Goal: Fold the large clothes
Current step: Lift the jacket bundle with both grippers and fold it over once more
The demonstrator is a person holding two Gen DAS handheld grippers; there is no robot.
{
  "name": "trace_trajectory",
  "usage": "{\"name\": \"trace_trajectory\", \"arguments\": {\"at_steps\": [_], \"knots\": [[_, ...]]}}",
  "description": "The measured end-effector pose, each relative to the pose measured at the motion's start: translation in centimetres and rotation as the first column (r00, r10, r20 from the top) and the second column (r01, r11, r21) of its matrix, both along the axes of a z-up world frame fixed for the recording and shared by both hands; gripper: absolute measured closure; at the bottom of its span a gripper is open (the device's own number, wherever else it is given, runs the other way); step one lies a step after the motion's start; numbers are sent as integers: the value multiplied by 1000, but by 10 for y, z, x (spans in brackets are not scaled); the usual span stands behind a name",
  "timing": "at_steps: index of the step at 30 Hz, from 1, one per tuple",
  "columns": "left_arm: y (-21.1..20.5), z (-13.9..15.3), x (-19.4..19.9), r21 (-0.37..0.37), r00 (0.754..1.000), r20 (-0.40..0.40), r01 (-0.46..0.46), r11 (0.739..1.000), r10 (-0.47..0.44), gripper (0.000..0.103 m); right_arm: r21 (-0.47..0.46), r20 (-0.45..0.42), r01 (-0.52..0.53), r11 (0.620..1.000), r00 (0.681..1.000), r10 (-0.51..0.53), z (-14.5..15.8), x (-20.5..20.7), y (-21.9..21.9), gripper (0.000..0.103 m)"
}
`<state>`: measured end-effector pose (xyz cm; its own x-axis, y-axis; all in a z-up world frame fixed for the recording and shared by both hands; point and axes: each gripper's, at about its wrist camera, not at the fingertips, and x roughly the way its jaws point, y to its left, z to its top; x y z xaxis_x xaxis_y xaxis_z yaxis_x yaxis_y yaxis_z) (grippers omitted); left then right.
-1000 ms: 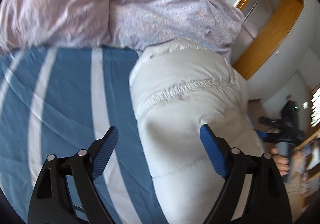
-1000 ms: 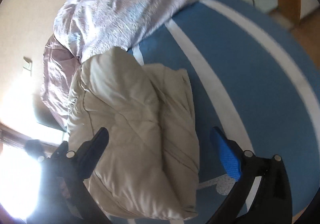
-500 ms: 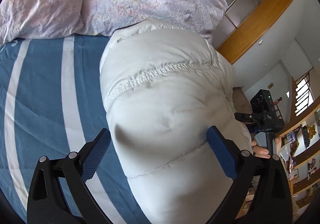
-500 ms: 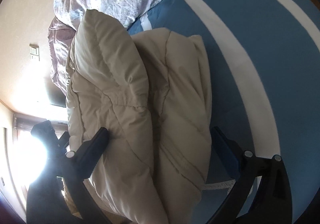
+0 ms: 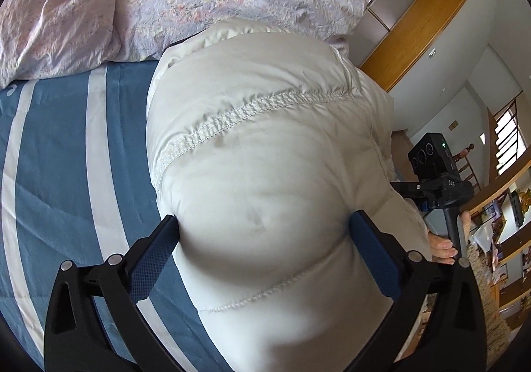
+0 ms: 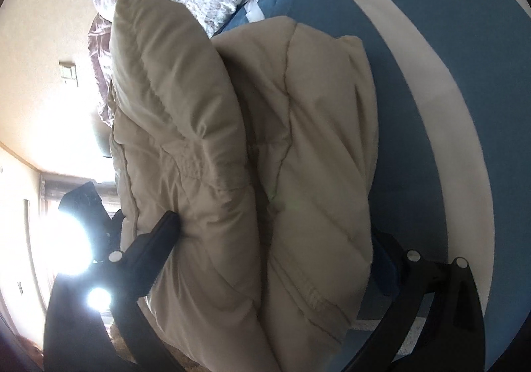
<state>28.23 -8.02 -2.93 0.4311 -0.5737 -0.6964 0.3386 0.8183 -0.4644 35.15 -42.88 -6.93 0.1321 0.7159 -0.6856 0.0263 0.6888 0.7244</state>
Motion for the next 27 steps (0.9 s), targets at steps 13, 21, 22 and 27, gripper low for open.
{"name": "trace_trajectory", "arguments": {"at_steps": [13,21,22,27], "knots": [[3,-5,4,-39,1000,-2,6,999,-6,1,0,35,-63,998,997,63,3,-1,13,2],[18,-11,8,-126,1000,-19,-13,992,11,1,59,45,-128,990,991,126,-1,4,29,2],[18,-12,8,-135,1000,-17,-22,991,20,1,79,51,-125,989,991,121,-2,3,30,2],[19,-11,2,-176,999,-1,-50,983,50,3,143,113,-129,981,987,114,0,-7,37,4]]}}
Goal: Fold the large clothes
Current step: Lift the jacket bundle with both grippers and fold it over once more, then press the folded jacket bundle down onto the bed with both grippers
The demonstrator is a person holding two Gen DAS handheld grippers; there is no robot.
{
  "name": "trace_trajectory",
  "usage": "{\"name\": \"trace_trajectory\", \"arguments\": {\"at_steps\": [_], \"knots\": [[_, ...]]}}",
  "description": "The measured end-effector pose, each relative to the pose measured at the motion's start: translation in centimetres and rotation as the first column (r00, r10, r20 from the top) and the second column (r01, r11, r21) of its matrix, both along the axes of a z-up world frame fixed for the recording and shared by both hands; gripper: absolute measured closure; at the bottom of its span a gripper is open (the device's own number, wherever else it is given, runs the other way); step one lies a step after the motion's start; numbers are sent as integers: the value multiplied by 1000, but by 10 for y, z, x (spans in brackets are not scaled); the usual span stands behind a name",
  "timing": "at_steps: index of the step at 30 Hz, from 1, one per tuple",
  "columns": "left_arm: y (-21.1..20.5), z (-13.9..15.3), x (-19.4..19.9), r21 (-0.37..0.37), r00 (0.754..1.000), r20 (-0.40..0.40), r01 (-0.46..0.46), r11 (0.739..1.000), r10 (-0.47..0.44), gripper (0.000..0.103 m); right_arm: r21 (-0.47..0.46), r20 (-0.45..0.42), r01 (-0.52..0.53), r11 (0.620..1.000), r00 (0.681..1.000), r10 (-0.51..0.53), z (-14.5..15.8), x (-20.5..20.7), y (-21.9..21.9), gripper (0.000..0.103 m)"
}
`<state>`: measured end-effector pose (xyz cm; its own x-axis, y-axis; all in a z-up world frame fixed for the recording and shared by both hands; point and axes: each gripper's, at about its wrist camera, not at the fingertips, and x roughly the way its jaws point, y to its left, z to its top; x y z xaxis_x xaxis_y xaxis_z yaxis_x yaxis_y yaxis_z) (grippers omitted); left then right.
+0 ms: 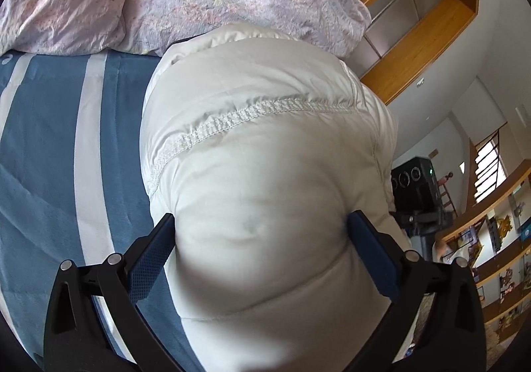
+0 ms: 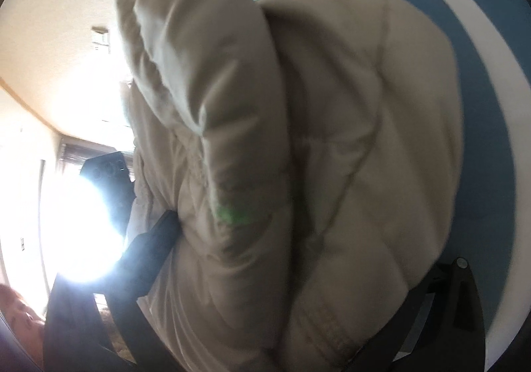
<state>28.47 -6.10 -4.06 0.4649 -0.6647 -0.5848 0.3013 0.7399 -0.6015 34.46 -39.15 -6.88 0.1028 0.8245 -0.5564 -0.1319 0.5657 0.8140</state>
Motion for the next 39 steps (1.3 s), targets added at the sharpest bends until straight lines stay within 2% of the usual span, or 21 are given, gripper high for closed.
{"name": "trace_trajectory", "arguments": {"at_steps": [3,8,17,25,32,39], "knots": [[5,4,-2,-11,1000,17,-15,1000,16,13,46,27,-5,999,1000,4,2,-6,4,16],[11,12,-3,-23,998,48,-32,999,33,21,95,84,-17,995,996,9,13,-14,9,25],[31,24,-3,-50,992,92,-79,996,84,23,113,153,-46,992,988,29,31,-1,29,26],[78,50,-6,-54,968,176,-172,984,179,23,112,211,-117,987,973,92,43,28,68,26],[125,45,-4,-15,944,170,-285,959,283,23,99,167,-163,982,975,145,19,67,121,26],[158,16,5,25,936,120,-335,942,330,23,48,119,-145,988,983,138,-12,92,138,26]]}}
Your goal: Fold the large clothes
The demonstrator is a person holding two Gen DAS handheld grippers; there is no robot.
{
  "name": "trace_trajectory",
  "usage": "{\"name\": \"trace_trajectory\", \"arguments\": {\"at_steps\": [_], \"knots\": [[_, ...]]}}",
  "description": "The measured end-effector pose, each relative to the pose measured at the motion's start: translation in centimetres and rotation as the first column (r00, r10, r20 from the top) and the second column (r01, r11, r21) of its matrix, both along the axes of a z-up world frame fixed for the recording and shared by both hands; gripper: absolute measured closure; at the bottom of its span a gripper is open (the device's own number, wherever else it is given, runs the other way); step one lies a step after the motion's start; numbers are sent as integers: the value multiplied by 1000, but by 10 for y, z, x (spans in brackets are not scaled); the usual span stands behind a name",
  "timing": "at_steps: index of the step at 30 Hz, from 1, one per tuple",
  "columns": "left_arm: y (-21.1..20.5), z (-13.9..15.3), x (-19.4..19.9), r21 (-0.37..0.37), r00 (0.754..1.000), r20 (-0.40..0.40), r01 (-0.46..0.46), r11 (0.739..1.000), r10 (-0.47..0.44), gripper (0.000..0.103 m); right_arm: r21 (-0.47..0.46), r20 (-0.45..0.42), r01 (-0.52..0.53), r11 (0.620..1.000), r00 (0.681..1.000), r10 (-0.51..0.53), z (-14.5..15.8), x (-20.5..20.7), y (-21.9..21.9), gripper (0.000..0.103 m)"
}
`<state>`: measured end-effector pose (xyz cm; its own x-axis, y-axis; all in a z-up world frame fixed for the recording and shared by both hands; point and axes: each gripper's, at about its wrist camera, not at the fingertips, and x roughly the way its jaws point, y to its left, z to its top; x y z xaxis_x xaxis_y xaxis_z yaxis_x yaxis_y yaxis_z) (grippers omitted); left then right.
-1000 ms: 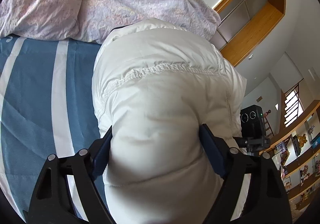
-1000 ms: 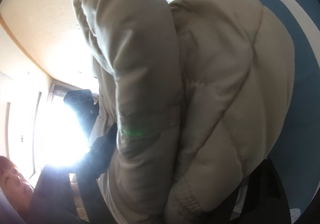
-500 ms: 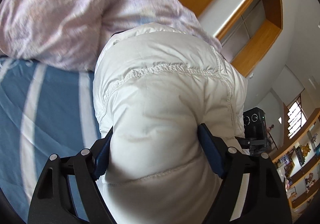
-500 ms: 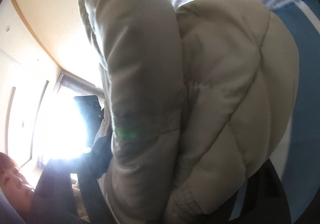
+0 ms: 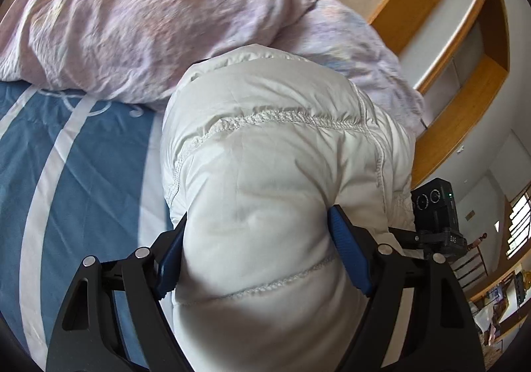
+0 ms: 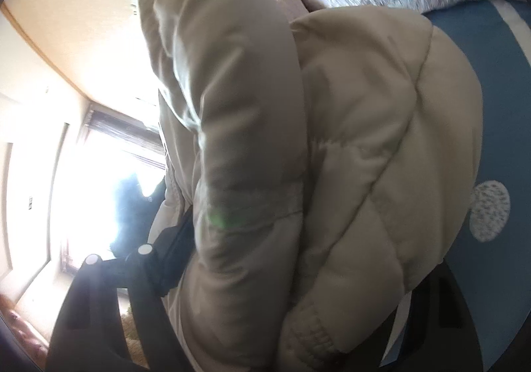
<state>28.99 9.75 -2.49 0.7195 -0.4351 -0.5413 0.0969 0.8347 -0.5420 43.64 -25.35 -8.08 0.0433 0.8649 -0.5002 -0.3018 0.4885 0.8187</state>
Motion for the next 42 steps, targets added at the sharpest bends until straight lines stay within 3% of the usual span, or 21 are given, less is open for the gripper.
{"name": "trace_trajectory", "arguments": {"at_steps": [6,10,14,16,18,19,20,22,23,25,27,29,34,37,42], "knots": [[2,-7,10,48,1000,3,-11,999,11,21,-47,17,21,999,1000,-20,4,-12,9,25],[1,-9,10,95,1000,-11,-21,995,22,15,-136,31,65,989,998,-61,3,-32,25,11],[-5,12,-5,213,996,59,-74,974,63,16,-269,160,154,951,981,-113,34,-55,9,9],[-11,28,-15,298,989,125,-119,947,84,16,-368,301,272,889,940,-163,62,-71,-1,8],[-23,43,-22,378,980,180,-143,915,79,15,-407,433,377,832,882,-187,88,-85,-1,8],[-31,49,-24,413,978,199,-146,899,68,13,-404,516,437,803,834,-194,106,-94,2,8],[-38,53,-25,438,976,208,-145,887,57,13,-391,586,482,784,788,-192,122,-101,9,8],[-52,55,-24,460,979,202,-117,880,25,13,-360,668,522,773,723,-177,138,-111,24,10],[-58,55,-23,464,981,195,-101,880,9,13,-352,700,532,770,696,-161,142,-114,37,18],[-68,52,-23,469,983,181,-74,880,-14,13,-391,691,505,770,714,-117,138,-98,60,37],[-77,47,-23,472,986,165,-55,880,-26,13,-441,642,461,770,761,-88,122,-79,87,70],[-85,40,-22,472,989,140,-28,881,-44,13,-461,577,426,778,810,-102,103,-64,99,82],[-102,26,-18,527,989,134,-20,849,-60,12,-552,477,395,735,872,-111,71,-29,101,91],[-111,23,-13,536,989,135,-20,844,-62,11,-577,446,392,716,886,-125,57,-20,106,92],[-125,15,-9,563,988,142,-25,826,-67,9,-568,401,387,726,901,-167,38,-9,98,92]]}}
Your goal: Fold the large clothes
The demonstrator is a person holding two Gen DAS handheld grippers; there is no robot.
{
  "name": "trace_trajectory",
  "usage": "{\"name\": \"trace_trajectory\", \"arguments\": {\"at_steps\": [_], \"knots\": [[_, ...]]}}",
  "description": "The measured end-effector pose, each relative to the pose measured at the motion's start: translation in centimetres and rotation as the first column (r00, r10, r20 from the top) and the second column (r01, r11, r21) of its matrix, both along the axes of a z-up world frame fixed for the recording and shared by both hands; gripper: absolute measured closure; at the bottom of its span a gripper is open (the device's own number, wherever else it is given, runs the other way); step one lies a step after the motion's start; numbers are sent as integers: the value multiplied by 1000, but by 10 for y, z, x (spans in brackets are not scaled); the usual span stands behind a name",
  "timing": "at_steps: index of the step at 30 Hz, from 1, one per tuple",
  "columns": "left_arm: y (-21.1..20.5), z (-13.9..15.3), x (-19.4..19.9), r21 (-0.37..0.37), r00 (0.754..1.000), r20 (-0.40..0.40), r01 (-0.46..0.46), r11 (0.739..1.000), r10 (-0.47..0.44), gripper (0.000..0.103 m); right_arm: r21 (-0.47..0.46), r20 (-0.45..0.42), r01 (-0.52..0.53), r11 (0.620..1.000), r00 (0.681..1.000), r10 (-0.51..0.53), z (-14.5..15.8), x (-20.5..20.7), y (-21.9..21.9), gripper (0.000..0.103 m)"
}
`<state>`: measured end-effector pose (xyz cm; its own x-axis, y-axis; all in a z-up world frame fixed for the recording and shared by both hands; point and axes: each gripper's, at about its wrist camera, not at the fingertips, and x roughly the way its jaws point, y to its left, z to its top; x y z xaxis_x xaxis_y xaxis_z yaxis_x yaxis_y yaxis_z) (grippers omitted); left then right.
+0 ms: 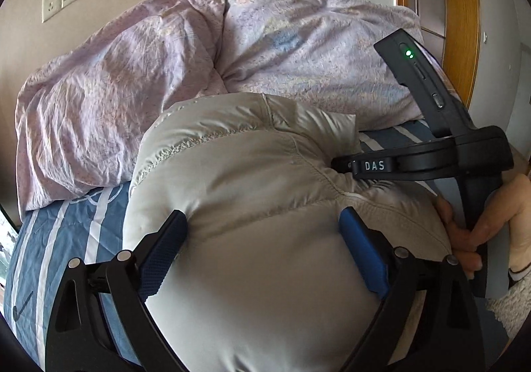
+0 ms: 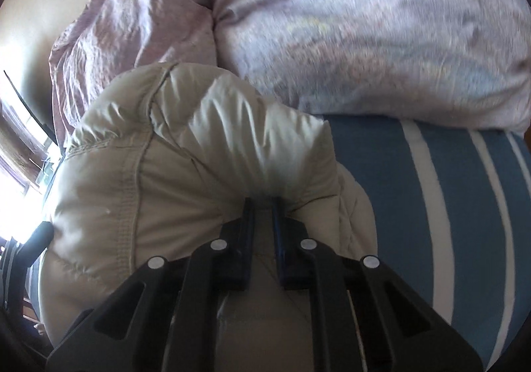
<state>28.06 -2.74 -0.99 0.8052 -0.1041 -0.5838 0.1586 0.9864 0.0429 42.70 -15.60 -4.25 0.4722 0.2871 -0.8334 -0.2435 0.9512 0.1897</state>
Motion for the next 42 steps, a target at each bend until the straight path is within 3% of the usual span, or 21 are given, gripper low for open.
{"name": "trace_trajectory", "arguments": {"at_steps": [13,17,20,23,25,30,37,40,42], "knots": [[-18,-14,10,40,1000,0,-24,999,24,6,54,17,20,998,1000,-21,-23,2,-9,93],[-20,-14,8,83,1000,-9,-23,996,24,5,47,38,47,998,998,-49,-5,-11,-14,90],[-16,-13,7,74,1000,-14,-20,997,21,5,86,98,28,996,995,-37,19,-49,-26,86],[-16,-13,8,70,1000,-17,-25,997,26,4,64,125,19,998,992,-27,26,-76,-32,86],[-18,-13,7,72,999,-14,-28,997,29,4,50,113,24,998,993,-30,20,-87,-34,86],[-14,-1,-8,50,1000,-2,-26,998,26,5,-88,110,18,996,994,-9,-6,-83,-19,89],[12,21,-38,-16,999,-4,-53,998,53,5,-2,92,21,1000,996,-20,-17,-79,-34,89],[11,13,-38,25,998,-23,-66,998,67,5,-5,104,21,1000,994,-20,-18,-81,-34,89],[8,-3,-30,45,996,-75,-53,998,56,4,-26,110,17,1000,994,-14,-17,-82,-31,89]]}}
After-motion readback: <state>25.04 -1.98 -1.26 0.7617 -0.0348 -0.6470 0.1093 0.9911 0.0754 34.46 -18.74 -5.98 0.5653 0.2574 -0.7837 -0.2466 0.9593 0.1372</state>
